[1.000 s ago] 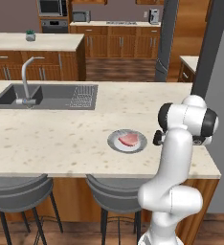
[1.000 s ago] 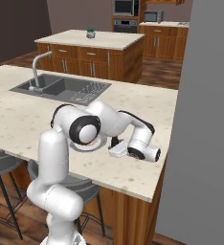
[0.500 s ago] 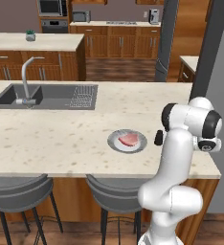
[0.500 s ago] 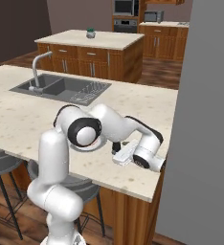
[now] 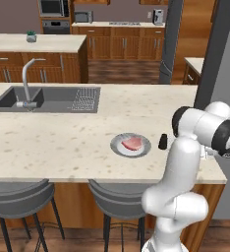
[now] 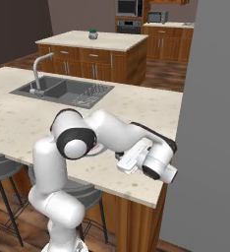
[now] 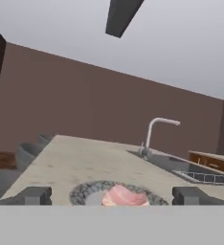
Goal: Retrieve the shaker from the cabinet and place it next the steak on a plate on the dining table.
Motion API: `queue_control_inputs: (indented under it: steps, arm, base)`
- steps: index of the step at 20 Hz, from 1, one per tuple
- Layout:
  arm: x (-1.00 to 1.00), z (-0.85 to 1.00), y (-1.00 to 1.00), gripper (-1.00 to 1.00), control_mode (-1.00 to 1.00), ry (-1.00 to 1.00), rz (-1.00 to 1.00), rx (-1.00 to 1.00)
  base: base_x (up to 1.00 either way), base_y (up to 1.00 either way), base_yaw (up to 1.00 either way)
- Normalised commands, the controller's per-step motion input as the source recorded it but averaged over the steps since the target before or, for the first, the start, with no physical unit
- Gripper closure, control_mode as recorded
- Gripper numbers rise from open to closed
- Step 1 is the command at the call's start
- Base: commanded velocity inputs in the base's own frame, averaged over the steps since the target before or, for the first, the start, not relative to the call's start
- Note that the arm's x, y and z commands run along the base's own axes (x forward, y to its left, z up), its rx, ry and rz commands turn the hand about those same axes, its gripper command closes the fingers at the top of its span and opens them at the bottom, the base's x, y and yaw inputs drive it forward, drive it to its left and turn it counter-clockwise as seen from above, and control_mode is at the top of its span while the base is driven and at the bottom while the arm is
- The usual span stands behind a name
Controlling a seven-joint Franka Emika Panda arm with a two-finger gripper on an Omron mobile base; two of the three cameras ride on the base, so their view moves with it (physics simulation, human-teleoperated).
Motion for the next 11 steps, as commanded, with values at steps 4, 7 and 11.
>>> queue_control_inputs:
  steps: [4,7,11]
  arm:
    - [-0.81,1.00,0.25,-1.00,-1.00,0.03,0.04,-0.01]
    - [-0.77,1.00,0.26,-1.00,-1.00,0.09,0.06,-0.03]
    - [-0.75,1.00,0.35,-1.00,-1.00,0.11,0.07,-0.04]
  base:
    - [0.00,0.00,0.00]
    - [0.00,0.00,0.00]
    - [0.00,0.00,0.00]
